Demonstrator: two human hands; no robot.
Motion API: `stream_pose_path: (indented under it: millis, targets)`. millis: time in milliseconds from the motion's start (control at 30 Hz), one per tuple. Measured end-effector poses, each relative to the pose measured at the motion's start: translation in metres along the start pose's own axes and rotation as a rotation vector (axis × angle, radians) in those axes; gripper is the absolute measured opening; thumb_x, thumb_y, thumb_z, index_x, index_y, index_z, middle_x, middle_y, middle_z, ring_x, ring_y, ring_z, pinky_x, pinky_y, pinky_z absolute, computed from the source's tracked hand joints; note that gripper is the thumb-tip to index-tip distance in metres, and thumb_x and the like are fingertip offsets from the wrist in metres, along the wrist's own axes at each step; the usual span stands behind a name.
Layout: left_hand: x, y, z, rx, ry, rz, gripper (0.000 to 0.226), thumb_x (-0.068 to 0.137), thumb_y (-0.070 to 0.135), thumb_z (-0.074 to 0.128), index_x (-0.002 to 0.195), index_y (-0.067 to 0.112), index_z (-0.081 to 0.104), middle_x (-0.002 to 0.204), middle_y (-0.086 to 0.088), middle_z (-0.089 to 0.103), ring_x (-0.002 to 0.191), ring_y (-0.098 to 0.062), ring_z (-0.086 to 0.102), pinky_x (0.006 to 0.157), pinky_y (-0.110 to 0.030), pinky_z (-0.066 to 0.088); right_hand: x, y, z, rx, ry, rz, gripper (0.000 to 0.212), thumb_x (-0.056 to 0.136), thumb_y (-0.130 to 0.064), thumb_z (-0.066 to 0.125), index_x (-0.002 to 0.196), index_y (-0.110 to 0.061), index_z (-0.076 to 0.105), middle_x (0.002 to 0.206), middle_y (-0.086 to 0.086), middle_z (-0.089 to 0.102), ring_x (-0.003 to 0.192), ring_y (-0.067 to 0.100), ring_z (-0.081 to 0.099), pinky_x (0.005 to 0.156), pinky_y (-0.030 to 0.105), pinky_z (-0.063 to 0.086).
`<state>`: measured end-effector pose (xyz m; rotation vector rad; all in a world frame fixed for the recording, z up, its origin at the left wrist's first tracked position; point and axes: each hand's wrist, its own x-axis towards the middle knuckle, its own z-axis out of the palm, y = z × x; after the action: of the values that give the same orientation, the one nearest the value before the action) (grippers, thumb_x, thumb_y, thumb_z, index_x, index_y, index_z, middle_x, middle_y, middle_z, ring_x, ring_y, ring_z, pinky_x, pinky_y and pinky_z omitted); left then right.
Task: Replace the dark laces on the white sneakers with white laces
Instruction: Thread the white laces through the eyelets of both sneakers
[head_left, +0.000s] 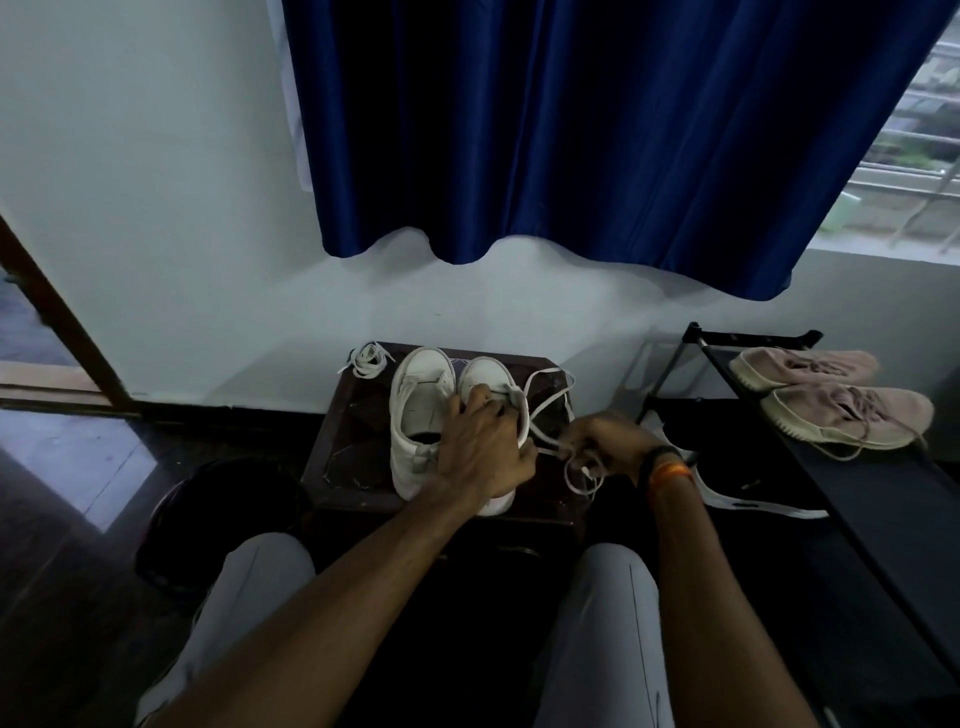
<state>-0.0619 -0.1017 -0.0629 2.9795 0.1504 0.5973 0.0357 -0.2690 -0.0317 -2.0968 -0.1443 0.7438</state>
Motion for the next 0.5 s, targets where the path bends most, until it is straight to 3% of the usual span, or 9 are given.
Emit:
stream_pose_path:
  millis: [100, 233, 333, 400, 500]
  targets:
    - [0.000, 0.001, -0.001, -0.004, 0.000, 0.003, 0.043, 0.078, 0.048, 0.045, 0.090, 0.015, 0.071, 0.090, 0.001, 0.072, 0.112, -0.024, 0.053, 0.090, -0.046, 0.035, 0.012, -0.014, 0.013, -0.167, 0.055, -0.068, 0.011, 0.089, -0.014, 0.063, 0.091, -0.015, 0.074, 0.078, 0.002, 0.069, 0.063, 0.016, 0.063, 0.049, 0.022, 0.044]
    - [-0.001, 0.000, -0.001, -0.021, 0.000, 0.010, 0.043, 0.078, 0.047, 0.046, 0.091, 0.016, 0.072, 0.090, 0.002, 0.072, 0.114, -0.024, 0.052, 0.092, -0.048, 0.035, 0.024, -0.033, 0.034, -0.040, 0.066, -0.128, 0.021, 0.093, -0.037, 0.065, 0.084, -0.019, 0.073, 0.070, -0.003, 0.069, 0.062, 0.016, 0.065, 0.048, 0.023, 0.042]
    - [-0.002, 0.002, -0.001, -0.003, -0.009, 0.008, 0.045, 0.076, 0.047, 0.047, 0.094, 0.015, 0.073, 0.090, 0.002, 0.072, 0.114, -0.025, 0.052, 0.095, -0.051, 0.033, 0.035, -0.037, 0.041, -0.054, 0.168, -0.140, 0.026, 0.089, -0.036, 0.071, 0.089, -0.011, 0.079, 0.071, 0.006, 0.071, 0.055, 0.015, 0.064, 0.047, 0.023, 0.050]
    - [-0.002, 0.003, -0.001, 0.007, -0.028, 0.006, 0.048, 0.075, 0.047, 0.048, 0.099, 0.014, 0.073, 0.092, 0.001, 0.071, 0.116, -0.026, 0.051, 0.099, -0.055, 0.032, 0.040, -0.037, 0.042, -0.099, 0.219, -0.156, 0.030, 0.086, -0.036, 0.074, 0.079, -0.007, 0.077, 0.070, 0.010, 0.072, 0.061, 0.023, 0.067, 0.060, 0.033, 0.058]
    - [-0.002, 0.004, -0.002, 0.003, -0.046, -0.004, 0.052, 0.074, 0.048, 0.052, 0.108, 0.015, 0.072, 0.094, 0.001, 0.071, 0.120, -0.028, 0.050, 0.101, -0.056, 0.030, 0.044, -0.038, 0.043, -0.246, 0.260, -0.175, 0.038, 0.089, -0.035, 0.068, 0.058, -0.013, 0.062, 0.070, 0.011, 0.066, 0.070, 0.028, 0.062, 0.066, 0.034, 0.049]
